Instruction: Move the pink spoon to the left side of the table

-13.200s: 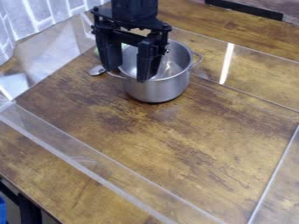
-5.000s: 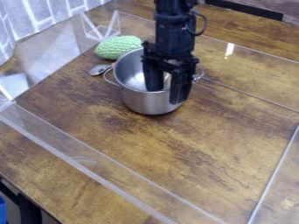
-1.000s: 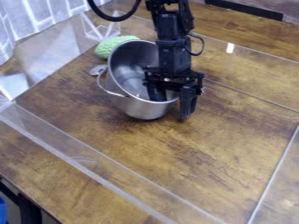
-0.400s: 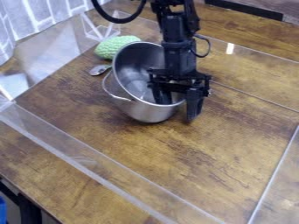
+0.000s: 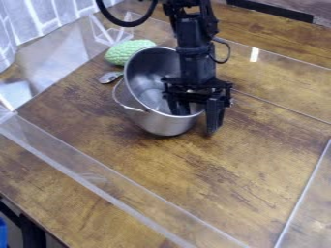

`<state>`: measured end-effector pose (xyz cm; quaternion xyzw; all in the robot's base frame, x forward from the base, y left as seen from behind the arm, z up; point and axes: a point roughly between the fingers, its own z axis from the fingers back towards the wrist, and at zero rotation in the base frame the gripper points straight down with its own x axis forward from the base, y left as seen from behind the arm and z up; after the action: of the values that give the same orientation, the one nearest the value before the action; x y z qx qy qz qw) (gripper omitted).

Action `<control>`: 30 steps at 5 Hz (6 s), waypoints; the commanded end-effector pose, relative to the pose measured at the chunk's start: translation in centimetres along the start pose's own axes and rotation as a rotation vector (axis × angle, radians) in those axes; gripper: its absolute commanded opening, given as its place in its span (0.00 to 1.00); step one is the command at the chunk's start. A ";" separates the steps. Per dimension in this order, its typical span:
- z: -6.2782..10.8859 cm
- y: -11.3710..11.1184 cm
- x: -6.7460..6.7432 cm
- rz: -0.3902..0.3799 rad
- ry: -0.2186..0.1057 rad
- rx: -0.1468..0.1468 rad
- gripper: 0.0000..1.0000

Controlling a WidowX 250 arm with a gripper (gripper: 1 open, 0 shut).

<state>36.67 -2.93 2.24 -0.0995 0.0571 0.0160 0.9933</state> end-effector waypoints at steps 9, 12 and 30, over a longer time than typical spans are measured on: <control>0.4 2.2 -0.9 -0.031 -0.017 -0.018 0.00; 1.8 0.7 -1.8 0.053 -0.036 -0.034 0.00; 4.4 -1.1 -1.3 0.343 -0.097 -0.054 0.00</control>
<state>35.38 -3.78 3.81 -0.1053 0.0709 0.1847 0.9746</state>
